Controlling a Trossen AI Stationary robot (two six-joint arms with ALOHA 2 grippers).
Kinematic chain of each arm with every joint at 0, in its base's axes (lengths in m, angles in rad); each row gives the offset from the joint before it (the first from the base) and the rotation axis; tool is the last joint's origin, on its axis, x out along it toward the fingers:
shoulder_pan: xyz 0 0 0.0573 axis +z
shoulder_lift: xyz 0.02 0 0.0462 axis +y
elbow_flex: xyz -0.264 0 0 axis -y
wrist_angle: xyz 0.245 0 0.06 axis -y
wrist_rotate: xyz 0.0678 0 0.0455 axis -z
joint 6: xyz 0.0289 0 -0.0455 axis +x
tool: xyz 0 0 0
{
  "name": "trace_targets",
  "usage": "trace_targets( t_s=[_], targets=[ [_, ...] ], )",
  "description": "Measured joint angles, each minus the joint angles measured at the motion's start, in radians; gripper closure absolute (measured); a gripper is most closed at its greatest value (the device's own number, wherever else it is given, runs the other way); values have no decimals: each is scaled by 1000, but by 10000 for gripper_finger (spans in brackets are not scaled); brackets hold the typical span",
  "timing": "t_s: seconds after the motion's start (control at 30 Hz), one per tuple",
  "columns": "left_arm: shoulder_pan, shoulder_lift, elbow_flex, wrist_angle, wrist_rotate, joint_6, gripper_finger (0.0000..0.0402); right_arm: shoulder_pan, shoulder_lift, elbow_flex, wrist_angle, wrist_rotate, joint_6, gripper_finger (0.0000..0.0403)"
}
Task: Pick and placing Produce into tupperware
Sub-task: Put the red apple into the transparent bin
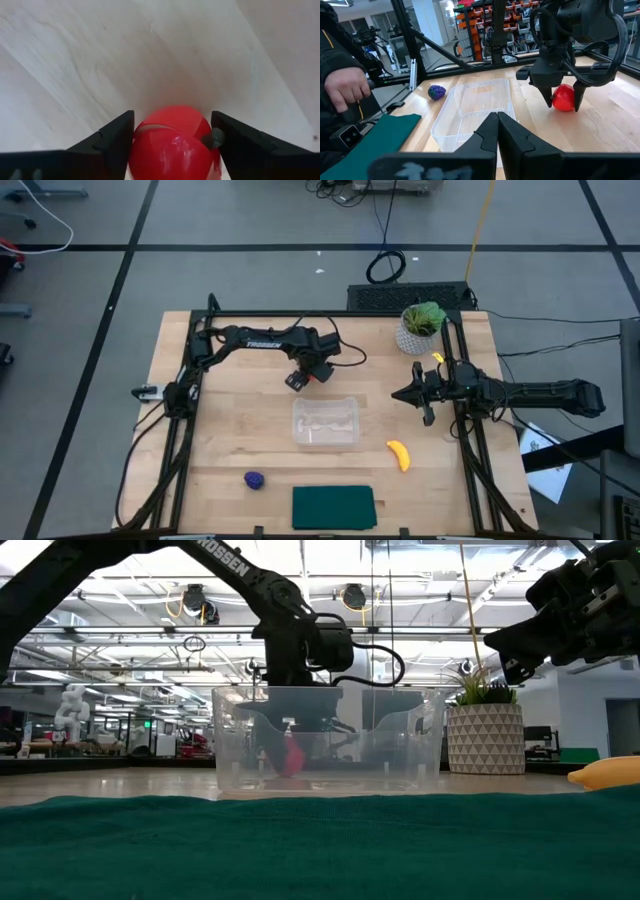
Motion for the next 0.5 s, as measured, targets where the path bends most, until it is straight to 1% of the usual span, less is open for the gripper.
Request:
trace_targets(
  t_s=[0.23,0.5],
  targets=[
    [-1,0,12,-29,-22,3,152,0,0,0,0,0,0,403],
    [-3,0,93,-58,-22,-6,149,0,0,0,0,0,0,403]
  ],
)
